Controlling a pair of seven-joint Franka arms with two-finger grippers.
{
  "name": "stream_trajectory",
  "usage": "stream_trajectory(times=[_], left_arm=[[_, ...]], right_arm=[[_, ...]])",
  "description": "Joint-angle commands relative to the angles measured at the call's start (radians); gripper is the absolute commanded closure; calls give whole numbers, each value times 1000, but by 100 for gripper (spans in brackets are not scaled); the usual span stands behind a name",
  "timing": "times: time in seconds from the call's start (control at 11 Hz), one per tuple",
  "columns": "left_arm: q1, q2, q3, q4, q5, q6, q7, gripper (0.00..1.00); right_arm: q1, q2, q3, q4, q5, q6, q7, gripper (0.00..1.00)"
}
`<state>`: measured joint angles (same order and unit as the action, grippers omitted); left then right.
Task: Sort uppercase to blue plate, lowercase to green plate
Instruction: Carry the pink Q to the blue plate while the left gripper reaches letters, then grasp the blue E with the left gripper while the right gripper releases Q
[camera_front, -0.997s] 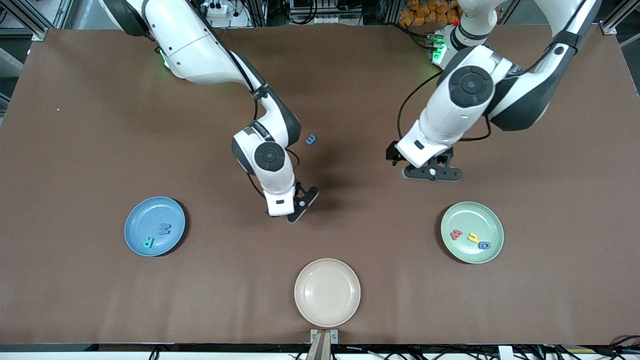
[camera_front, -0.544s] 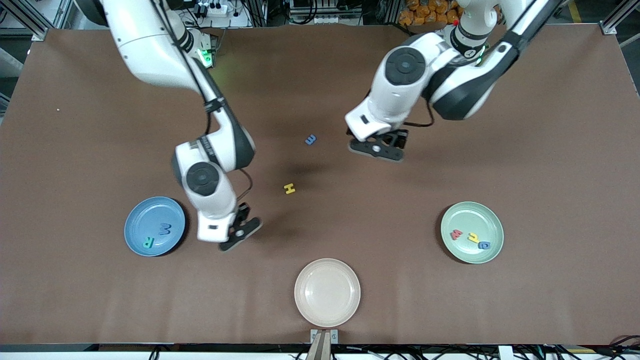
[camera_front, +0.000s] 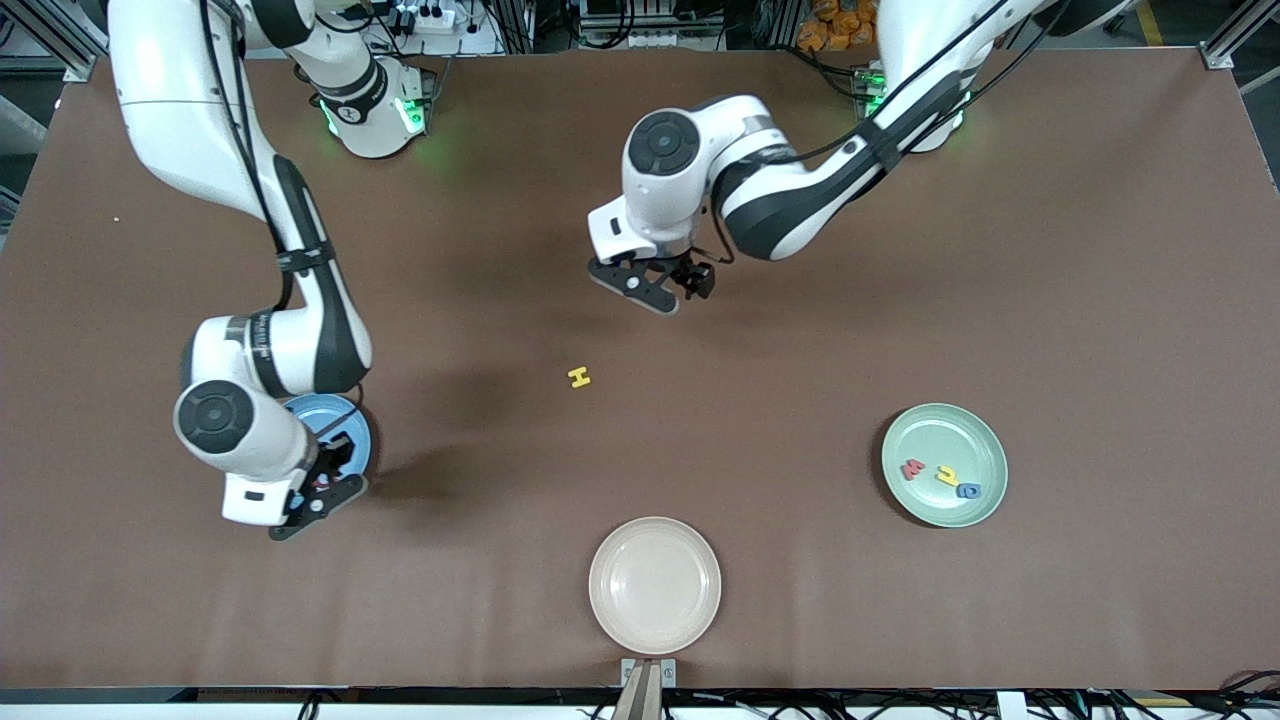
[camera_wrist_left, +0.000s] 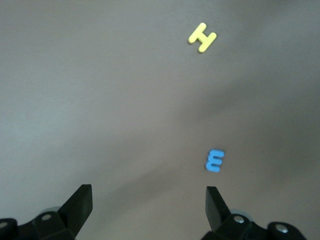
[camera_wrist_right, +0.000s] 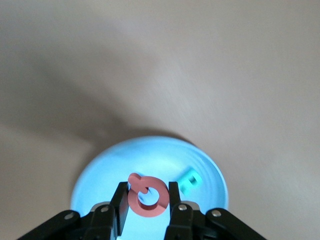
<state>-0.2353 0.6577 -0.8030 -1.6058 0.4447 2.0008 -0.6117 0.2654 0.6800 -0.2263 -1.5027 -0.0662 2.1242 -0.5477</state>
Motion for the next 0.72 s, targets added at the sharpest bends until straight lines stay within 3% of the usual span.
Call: stream_trajectory(times=[0.0, 0.09, 0.18, 0.27, 0.36, 0.63], left_arm=[[-213, 36, 169, 76, 9, 2, -10, 0], [-252, 48, 204, 76, 2, 31, -28, 0], [-256, 62, 208, 72, 2, 71, -48, 0], [-256, 68, 208, 61, 3, 104, -54, 0], [-257, 82, 208, 63, 3, 114, -56, 0], [-259, 106, 209, 30, 11, 180, -82, 1]], right_arm=[[-66, -34, 12, -22, -3, -82, -75, 100], [-80, -34, 12, -22, -3, -95, -78, 100], [-93, -34, 12, -22, -3, -105, -83, 80], [-113, -34, 13, -24, 2, -112, -81, 5], [-109, -34, 13, -22, 2, -116, -72, 0], [-109, -34, 13, -16, 2, -122, -70, 0]])
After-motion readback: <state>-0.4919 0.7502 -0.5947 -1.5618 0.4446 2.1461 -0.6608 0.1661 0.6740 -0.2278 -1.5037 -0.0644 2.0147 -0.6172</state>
